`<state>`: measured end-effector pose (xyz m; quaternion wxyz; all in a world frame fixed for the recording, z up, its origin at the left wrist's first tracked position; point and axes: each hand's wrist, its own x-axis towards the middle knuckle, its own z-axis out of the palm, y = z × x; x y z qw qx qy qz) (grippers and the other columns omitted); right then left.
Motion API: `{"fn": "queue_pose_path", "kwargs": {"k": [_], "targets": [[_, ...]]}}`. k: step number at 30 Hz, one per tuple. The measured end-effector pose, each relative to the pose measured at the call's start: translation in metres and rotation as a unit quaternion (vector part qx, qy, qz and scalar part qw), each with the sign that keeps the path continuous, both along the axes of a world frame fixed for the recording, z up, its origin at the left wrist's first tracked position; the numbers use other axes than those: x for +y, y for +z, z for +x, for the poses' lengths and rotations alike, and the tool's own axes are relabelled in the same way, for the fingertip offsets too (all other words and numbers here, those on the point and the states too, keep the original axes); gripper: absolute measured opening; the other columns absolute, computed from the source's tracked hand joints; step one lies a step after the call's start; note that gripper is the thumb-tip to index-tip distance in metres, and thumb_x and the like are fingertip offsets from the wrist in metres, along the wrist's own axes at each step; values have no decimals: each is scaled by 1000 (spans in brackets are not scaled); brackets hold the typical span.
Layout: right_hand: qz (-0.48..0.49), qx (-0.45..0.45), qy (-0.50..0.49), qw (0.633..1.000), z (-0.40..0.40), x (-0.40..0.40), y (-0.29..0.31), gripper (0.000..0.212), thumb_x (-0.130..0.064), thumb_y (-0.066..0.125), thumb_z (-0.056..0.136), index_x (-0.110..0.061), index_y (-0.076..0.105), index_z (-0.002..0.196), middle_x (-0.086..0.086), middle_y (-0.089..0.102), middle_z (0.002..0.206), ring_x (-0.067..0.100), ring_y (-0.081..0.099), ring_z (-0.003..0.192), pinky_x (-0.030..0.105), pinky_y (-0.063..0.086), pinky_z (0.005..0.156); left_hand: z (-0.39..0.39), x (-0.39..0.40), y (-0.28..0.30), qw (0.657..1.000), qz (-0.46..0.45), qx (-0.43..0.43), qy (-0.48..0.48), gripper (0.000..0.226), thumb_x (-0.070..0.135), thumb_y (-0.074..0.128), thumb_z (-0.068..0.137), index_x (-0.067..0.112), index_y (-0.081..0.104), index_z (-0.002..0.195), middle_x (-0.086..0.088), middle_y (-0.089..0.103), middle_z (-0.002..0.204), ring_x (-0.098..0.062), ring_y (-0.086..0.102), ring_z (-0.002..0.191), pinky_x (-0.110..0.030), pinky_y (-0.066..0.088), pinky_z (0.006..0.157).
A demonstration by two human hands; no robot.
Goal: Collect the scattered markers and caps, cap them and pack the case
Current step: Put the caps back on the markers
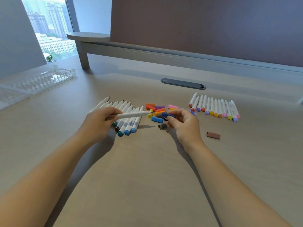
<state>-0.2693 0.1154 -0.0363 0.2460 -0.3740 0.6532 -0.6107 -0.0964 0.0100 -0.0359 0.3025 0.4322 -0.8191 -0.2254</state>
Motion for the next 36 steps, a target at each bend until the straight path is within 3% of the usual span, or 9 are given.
{"fn": "queue_pose_path", "kwargs": {"k": [4, 10, 14, 18, 21, 27, 30, 33, 36], "targets": [[11, 49, 18, 999, 3, -4, -2, 17, -1, 49, 91, 1, 58, 105, 2, 57, 91, 4, 54, 66, 1, 45, 52, 1, 1, 2, 1000, 12, 0, -7, 24, 1, 46, 92, 9, 65, 105, -3, 57, 90, -18, 47, 86, -7, 33, 64], [29, 73, 34, 996, 2, -9, -4, 15, -4, 51, 91, -6, 61, 102, 4, 61, 96, 7, 57, 71, 11, 52, 64, -1, 2, 3, 999, 18, -23, -31, 24, 5, 47, 92, 11, 65, 106, -2, 58, 89, -18, 48, 85, -12, 35, 65], [21, 55, 48, 997, 2, -9, -2, 20, -3, 49, 91, -3, 62, 107, 1, 60, 91, 7, 57, 70, 7, 51, 65, -3, 5, 4, 997, 40, -13, -69, 18, 9, 49, 91, 19, 63, 98, 5, 54, 74, -15, 45, 72, -17, 35, 63], [-18, -56, 48, 997, 2, -10, 1, 13, -3, 47, 92, -9, 58, 94, 1, 61, 77, 7, 60, 57, 12, 53, 60, -5, 8, 7, 989, 98, 33, -106, 17, 12, 49, 91, 25, 60, 89, 5, 63, 73, -12, 46, 61, -18, 41, 60], [-64, -165, 11, 984, 1, -13, 4, 8, -3, 51, 91, -8, 51, 85, 6, 62, 69, 4, 61, 42, 14, 54, 51, -5, 9, 12, 977, 173, 57, -115, 23, 13, 49, 91, 29, 60, 79, 13, 66, 59, -5, 47, 48, -12, 44, 52], [-34, -127, -20, 991, 5, -21, 6, 13, -11, 51, 91, -12, 50, 78, 1, 63, 72, 1, 63, 44, 10, 53, 50, -13, 7, 19, 977, 180, 22, -111, 20, 15, 52, 89, 23, 60, 72, 2, 63, 67, -16, 46, 58, -25, 43, 61], [-25, -115, -31, 993, 7, -28, 9, 15, -12, 50, 92, -15, 49, 77, 4, 63, 76, 7, 65, 55, 12, 53, 53, -14, 6, 19, 983, 154, 8, -103, 19, 16, 51, 90, 18, 61, 74, -3, 62, 68, -17, 45, 60, -30, 43, 64], [-29, -93, -25, 995, 13, -34, 12, 18, -11, 49, 92, -16, 48, 75, 0, 62, 72, 3, 64, 51, 10, 52, 50, -8, 4, 19, 984, 148, 17, -99, 24, 14, 50, 91, 20, 58, 70, 0, 60, 65, -14, 44, 55, -24, 40, 59], [-26, -58, -1, 998, 22, -44, 17, 20, -10, 49, 93, -18, 47, 74, 0, 60, 72, 5, 62, 52, 8, 51, 50, 6, -1, 21, 969, 221, 29, -102, 22, 12, 50, 92, 14, 59, 71, 3, 62, 60, -6, 54, 46, -14, 46, 52]]}}
